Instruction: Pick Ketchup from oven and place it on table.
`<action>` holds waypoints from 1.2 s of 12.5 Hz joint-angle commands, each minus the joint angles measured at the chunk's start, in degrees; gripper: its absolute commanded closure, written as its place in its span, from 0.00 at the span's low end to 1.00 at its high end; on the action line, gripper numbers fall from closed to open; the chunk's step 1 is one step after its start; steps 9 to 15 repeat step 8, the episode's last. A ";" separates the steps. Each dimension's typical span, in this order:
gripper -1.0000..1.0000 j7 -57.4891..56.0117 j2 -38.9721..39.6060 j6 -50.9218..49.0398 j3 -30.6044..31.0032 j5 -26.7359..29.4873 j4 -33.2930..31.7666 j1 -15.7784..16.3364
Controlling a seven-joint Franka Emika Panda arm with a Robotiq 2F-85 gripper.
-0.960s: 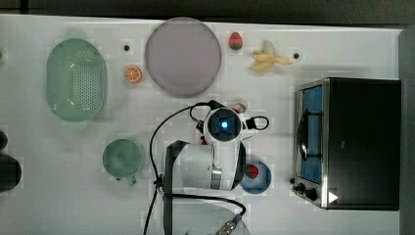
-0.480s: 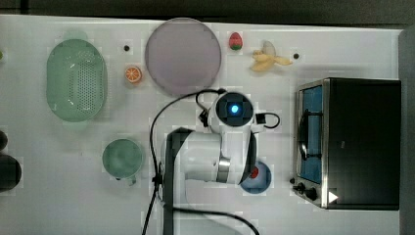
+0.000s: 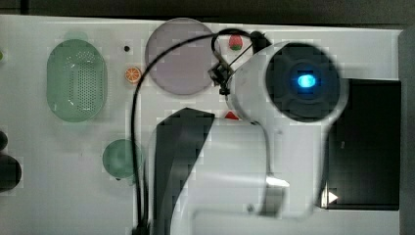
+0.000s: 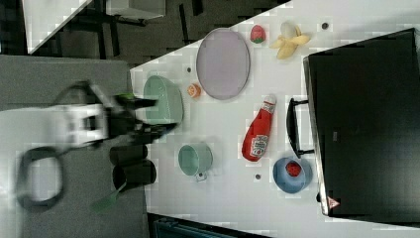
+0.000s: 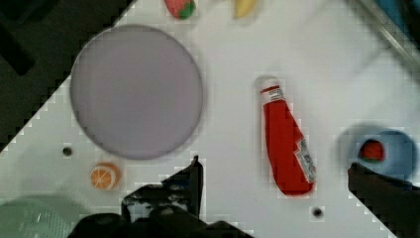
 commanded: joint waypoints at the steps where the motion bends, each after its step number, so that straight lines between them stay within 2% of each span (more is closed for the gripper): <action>1: 0.00 5.75 1.47 -12.00 -0.53 -3.93 8.43 0.15; 3: 0.00 5.82 1.29 -16.73 -0.69 -3.93 12.43 0.15; 5: 0.00 5.82 1.25 -16.38 -0.63 -3.92 14.35 0.17; 15: 0.00 5.82 1.34 -16.39 -0.56 -3.92 14.63 0.18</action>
